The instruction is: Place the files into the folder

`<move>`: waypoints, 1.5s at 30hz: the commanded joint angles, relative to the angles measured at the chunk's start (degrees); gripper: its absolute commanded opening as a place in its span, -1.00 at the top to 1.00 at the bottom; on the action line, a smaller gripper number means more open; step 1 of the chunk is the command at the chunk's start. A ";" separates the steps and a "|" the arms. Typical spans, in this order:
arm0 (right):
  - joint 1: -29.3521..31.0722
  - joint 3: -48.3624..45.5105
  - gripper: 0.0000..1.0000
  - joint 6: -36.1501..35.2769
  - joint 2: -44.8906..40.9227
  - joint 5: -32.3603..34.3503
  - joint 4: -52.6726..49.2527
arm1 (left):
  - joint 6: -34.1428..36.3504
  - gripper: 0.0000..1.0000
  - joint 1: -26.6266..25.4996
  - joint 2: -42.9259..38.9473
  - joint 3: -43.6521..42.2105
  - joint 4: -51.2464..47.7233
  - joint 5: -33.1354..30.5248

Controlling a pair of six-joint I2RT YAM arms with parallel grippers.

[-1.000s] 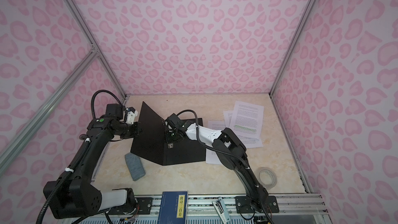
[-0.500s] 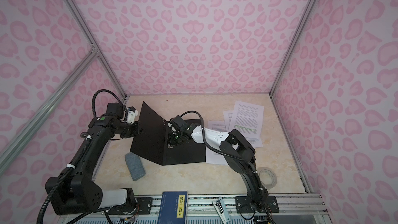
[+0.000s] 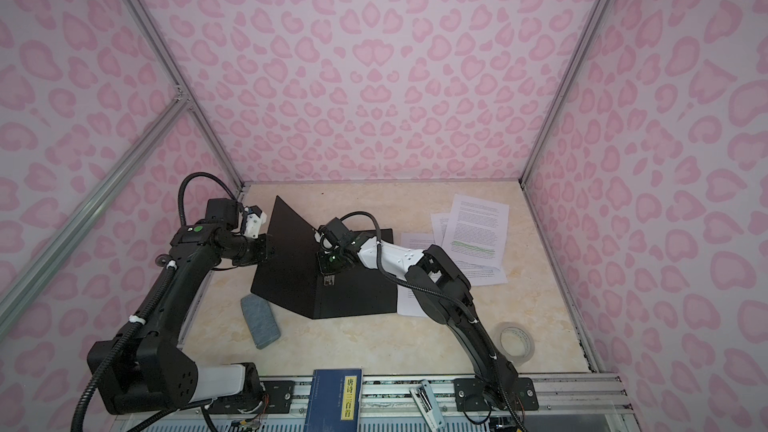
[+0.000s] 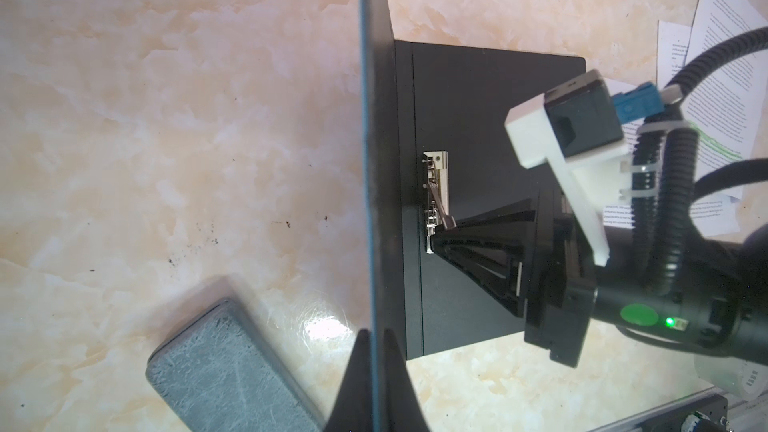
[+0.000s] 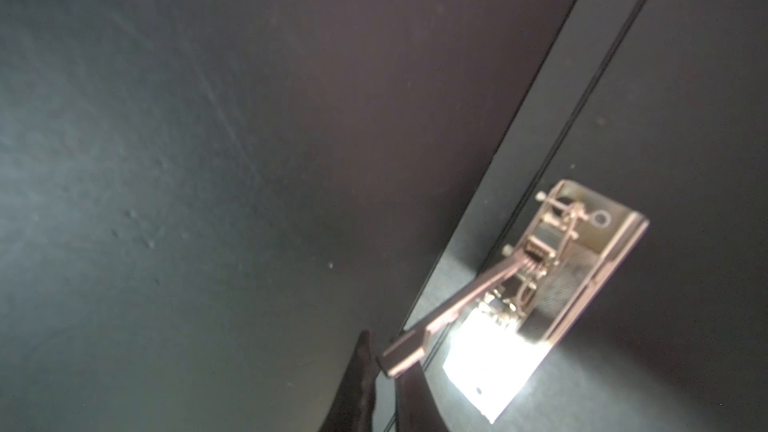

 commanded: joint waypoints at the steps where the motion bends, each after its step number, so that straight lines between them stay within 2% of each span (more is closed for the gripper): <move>1: -0.91 1.43 0.72 -0.80 1.94 -1.00 -0.27 | 1.09 0.93 -0.02 -0.11 0.45 -1.63 -0.16; 8: -3.09 8.29 0.68 -3.34 6.12 -1.63 -5.52 | 1.26 0.93 -0.02 -0.27 -0.14 -1.70 -0.16; 17: -4.21 22.94 0.41 -5.71 12.03 -1.52 -14.88 | 1.18 0.93 -0.02 -0.41 -0.11 -2.15 -0.51; 22: -4.08 22.78 0.38 -6.10 10.13 -0.71 -16.08 | 1.18 0.93 -0.01 -0.39 -0.02 -1.68 -1.47; 26: -3.46 13.92 0.36 -5.92 2.61 2.48 -13.63 | 1.43 0.93 -0.02 0.46 0.63 -0.95 -2.76; 35: -3.01 -23.25 0.35 1.01 -19.85 7.12 4.82 | 2.33 0.93 0.16 3.87 3.01 1.23 -6.14; 39: -1.81 -33.14 0.35 2.92 -25.23 9.64 8.71 | 1.34 0.93 0.66 5.21 3.06 1.95 -6.42; 45: -0.98 -41.25 0.35 5.41 -30.05 11.65 13.20 | -0.22 0.93 3.81 8.37 5.04 3.30 -3.42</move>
